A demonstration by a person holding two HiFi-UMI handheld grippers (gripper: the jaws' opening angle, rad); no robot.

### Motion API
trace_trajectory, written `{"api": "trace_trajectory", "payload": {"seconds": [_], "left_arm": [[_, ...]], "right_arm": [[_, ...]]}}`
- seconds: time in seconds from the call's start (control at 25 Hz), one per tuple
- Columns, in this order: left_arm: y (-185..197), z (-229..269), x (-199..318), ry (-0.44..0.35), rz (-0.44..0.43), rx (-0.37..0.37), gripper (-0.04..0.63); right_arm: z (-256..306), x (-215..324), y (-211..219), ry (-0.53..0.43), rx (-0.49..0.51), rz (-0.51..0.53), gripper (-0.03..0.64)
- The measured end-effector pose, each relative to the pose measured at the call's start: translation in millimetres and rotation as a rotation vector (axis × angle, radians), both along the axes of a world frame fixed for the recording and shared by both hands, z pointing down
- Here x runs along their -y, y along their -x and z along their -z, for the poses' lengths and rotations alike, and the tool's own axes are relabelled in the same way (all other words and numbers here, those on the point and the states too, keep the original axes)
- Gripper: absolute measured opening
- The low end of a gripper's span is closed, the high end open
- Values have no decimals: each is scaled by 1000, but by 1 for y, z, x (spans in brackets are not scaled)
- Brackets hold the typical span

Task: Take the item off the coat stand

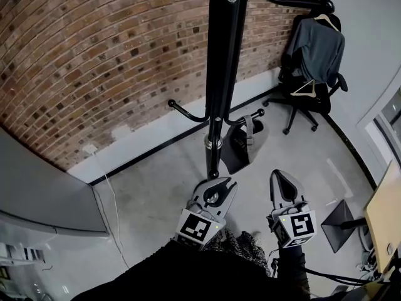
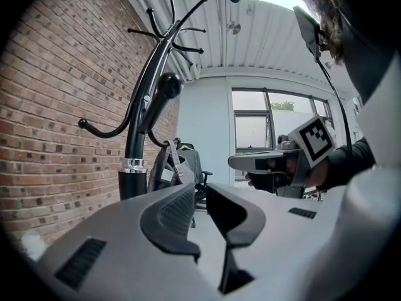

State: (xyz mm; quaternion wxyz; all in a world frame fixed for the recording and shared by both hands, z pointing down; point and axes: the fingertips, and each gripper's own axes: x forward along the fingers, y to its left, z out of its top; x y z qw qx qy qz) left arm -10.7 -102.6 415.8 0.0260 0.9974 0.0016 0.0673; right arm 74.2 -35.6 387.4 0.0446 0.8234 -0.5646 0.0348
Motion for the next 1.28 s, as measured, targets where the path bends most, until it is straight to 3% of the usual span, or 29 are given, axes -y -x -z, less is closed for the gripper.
{"api": "trace_trajectory", "payload": {"seconds": [0.32,0.52,0.88,1.28], "left_arm": [[-28,5,5,-23,98,-17,63],[-45,4,7,-43,174,14,63],[-81,7,10,-18,390,4,63],[-81,0,16,-20,616,18,63]], "right_arm": [[1,18,-29,-13,-10,121,11],[0,26,-55,-19,-17,213,9],[-2,40,-95,6,-23,435,11],[-6,54,-112,10,1,624,11]]}}
